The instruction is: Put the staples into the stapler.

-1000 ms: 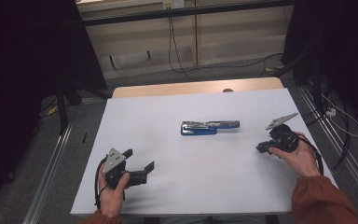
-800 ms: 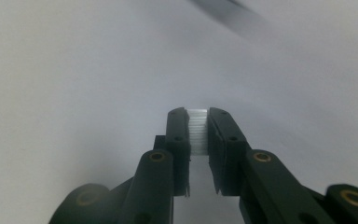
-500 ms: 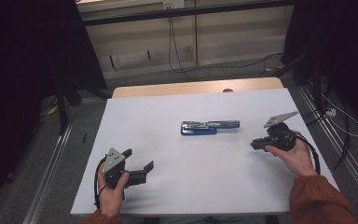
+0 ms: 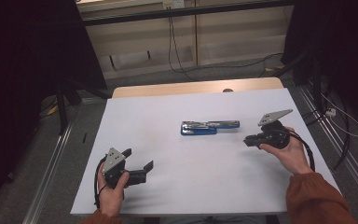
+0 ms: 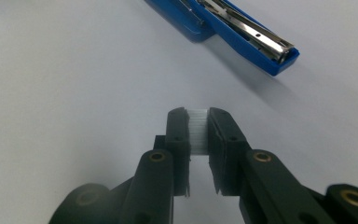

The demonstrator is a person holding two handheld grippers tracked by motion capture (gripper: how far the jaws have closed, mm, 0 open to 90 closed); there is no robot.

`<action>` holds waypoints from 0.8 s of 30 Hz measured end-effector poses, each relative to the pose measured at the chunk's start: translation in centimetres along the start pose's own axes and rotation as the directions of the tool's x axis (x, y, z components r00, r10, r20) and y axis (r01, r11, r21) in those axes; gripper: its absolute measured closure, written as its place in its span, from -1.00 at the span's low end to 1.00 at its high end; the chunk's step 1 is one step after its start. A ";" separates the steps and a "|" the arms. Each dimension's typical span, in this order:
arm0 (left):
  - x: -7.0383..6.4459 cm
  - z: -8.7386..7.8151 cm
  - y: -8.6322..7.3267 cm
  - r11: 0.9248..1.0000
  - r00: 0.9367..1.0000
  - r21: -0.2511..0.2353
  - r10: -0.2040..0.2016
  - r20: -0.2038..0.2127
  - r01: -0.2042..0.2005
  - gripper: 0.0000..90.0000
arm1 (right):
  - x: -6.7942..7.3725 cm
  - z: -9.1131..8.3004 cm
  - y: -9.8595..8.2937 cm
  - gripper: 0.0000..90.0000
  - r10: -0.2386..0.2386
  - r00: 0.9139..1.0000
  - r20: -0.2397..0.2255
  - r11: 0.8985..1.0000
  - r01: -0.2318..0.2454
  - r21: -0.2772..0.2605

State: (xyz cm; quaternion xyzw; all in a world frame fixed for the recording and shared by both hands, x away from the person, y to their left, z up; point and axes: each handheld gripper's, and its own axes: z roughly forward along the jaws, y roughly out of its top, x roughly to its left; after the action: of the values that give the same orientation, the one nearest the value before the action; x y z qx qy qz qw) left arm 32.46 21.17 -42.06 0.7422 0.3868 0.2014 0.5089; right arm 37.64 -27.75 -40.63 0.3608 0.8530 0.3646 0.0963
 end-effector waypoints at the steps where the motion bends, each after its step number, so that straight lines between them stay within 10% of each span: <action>1: 0.0 0.0 0.0 1.000 1.000 -0.001 0.002 -0.001 -0.002 -0.94 | 0.0 0.2 0.1 0.76 -0.002 1.000 -0.003 1.000 0.002 -0.002; 24: 0.1 -0.2 0.1 1.000 1.000 -0.008 0.003 -0.010 -0.004 -0.94 | 1.0 3.3 6.0 0.76 -0.068 0.997 -0.023 0.997 0.067 -0.035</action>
State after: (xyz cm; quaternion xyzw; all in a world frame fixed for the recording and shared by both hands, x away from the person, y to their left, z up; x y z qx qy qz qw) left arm 32.43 21.31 -41.94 0.7396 0.3872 0.2078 0.5097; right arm 41.65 -22.41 -38.72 0.3255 0.8596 0.3799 0.1041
